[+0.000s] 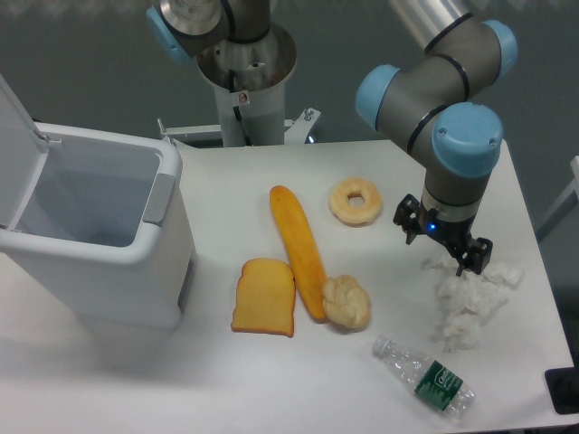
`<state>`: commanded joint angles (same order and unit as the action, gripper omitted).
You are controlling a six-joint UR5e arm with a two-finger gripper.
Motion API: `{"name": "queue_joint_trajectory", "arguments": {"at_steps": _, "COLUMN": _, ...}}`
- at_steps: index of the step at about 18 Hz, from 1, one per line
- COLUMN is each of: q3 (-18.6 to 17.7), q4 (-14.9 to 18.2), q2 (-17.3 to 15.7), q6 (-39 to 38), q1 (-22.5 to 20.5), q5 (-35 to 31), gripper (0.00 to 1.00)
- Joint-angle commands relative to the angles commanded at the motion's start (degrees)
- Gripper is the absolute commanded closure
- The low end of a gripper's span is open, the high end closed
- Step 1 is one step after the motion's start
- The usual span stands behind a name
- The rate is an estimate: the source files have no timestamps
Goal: Pick up the round bread
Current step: 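Move the open gripper from the tissue toward the round bread roll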
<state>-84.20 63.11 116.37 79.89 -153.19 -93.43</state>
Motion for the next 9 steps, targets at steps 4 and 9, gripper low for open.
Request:
{"name": "queue_joint_trajectory", "arguments": {"at_steps": 4, "q3": -0.2, "q4": -2.4, "q2": 1.1, "q6": -2.0, "q1": 1.7, "q5": -0.1, "gripper": 0.00}}
{"name": "queue_joint_trajectory", "arguments": {"at_steps": 9, "q3": -3.3, "q4": -4.9, "q2": 2.4, "q6": -4.0, "q1": 1.8, "q5": 0.2, "gripper": 0.00}}
